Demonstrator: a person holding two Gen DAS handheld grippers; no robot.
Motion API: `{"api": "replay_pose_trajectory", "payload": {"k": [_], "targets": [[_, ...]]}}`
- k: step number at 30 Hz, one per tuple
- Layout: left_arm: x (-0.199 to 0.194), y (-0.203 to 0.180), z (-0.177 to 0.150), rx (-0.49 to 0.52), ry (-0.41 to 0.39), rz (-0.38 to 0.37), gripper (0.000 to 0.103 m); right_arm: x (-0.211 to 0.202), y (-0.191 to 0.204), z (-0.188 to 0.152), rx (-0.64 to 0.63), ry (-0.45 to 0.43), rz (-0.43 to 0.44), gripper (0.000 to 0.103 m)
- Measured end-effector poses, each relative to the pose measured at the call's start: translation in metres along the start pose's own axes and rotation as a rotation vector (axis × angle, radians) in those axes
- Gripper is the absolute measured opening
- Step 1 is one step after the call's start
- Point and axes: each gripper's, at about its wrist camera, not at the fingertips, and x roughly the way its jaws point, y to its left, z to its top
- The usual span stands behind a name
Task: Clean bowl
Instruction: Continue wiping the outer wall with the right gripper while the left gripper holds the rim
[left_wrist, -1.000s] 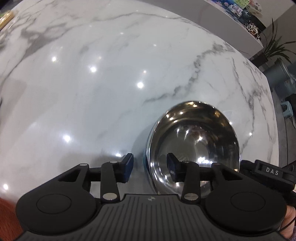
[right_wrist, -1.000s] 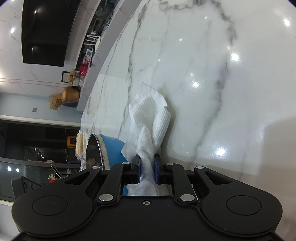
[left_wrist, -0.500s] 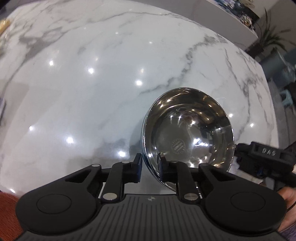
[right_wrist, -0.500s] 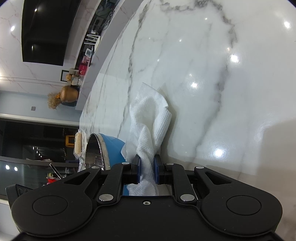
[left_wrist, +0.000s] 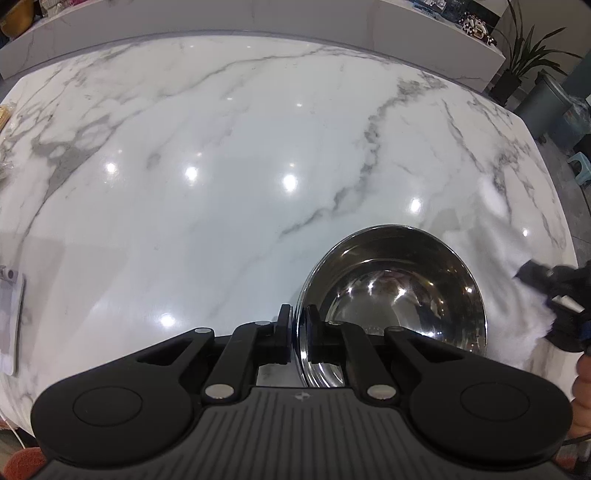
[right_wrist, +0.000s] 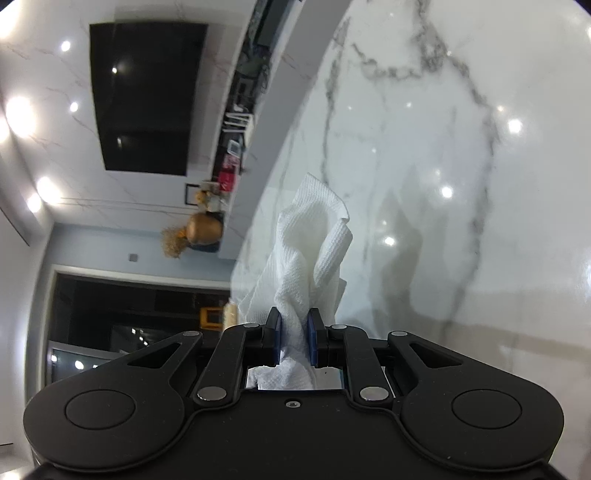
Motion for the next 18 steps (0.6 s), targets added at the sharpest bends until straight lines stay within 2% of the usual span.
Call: {"api": "replay_pose_trajectory", "payload": {"k": [9,18], "targets": [[0.002,-0.004,0.000,0.014,-0.003,0.010,0.006,0.008,-0.006,0.000,0.019,0.022,-0.039,0.014],[0.001,-0.007,-0.001,0.030,-0.013,0.028,0.007,0.021,-0.014,-0.006,0.004,0.061,-0.148,0.014]]}}
